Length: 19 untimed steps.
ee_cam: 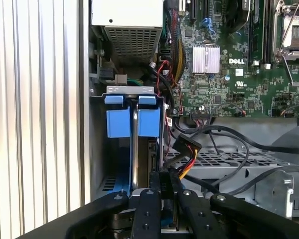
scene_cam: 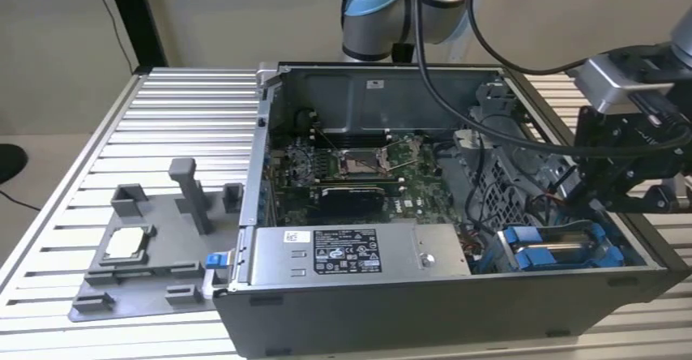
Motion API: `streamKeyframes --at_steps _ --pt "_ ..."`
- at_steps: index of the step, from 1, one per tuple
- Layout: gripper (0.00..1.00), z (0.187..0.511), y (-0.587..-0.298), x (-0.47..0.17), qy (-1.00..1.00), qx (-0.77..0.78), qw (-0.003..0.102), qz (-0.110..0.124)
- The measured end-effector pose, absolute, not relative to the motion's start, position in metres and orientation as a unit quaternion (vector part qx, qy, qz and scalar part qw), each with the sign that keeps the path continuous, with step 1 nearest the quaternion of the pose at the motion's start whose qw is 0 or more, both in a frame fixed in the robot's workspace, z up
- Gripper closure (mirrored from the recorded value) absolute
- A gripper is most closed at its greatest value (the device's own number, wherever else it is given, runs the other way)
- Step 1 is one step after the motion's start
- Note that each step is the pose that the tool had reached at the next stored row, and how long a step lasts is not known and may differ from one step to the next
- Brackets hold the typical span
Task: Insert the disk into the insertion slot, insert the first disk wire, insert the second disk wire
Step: 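Insert the first disk wire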
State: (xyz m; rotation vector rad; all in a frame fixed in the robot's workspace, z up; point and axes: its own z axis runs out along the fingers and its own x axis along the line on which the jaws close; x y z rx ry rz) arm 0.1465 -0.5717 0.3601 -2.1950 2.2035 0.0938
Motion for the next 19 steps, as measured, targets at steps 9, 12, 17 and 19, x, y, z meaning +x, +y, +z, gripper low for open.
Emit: streamKeyframes --at_steps 9,12,17,19 --pt "1.00 0.3599 -0.5755 0.1494 0.707 -0.706 0.015 0.030" --pt "1.00 0.3581 -0.5758 0.1496 0.707 -0.706 0.015 0.030" --pt "1.00 0.3550 -0.5765 0.1499 0.707 -0.706 0.015 0.029" --pt "1.00 0.3532 -0.5772 0.1504 0.707 -0.706 0.015 0.029"
